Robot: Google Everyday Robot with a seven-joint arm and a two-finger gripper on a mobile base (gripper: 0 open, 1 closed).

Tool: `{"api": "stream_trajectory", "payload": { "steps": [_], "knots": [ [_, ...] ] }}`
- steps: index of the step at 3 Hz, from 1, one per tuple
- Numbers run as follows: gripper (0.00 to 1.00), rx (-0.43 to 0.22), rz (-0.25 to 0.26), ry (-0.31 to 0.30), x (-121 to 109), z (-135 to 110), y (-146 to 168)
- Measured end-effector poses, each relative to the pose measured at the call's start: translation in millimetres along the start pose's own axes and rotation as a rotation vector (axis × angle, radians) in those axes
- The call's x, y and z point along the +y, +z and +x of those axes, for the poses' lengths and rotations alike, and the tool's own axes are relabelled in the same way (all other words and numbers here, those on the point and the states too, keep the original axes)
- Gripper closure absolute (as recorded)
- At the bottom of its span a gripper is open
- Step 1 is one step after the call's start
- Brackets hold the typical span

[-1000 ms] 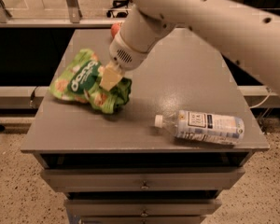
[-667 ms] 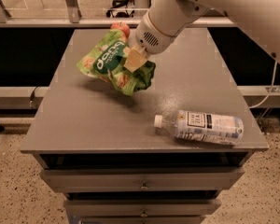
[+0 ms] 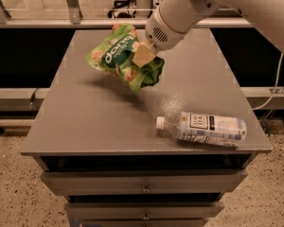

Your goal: Move green rice chip bag near apple

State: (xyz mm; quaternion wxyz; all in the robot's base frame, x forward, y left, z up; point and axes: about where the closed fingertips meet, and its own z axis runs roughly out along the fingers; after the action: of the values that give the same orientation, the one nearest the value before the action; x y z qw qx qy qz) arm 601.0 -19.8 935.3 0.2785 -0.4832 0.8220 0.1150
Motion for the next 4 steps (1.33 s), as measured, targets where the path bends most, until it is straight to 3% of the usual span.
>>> {"api": "stream_trajectory", "payload": {
  "steps": [2, 3, 4],
  "knots": [
    [1.00, -0.094, 0.212, 0.194, -90.8, 29.5, -47.9],
    [1.00, -0.163, 0.309, 0.315, -152.9, 46.3, -53.2],
    [1.00, -0.217, 0.368, 0.412, -211.4, 49.5, -35.3]
  ]
}}
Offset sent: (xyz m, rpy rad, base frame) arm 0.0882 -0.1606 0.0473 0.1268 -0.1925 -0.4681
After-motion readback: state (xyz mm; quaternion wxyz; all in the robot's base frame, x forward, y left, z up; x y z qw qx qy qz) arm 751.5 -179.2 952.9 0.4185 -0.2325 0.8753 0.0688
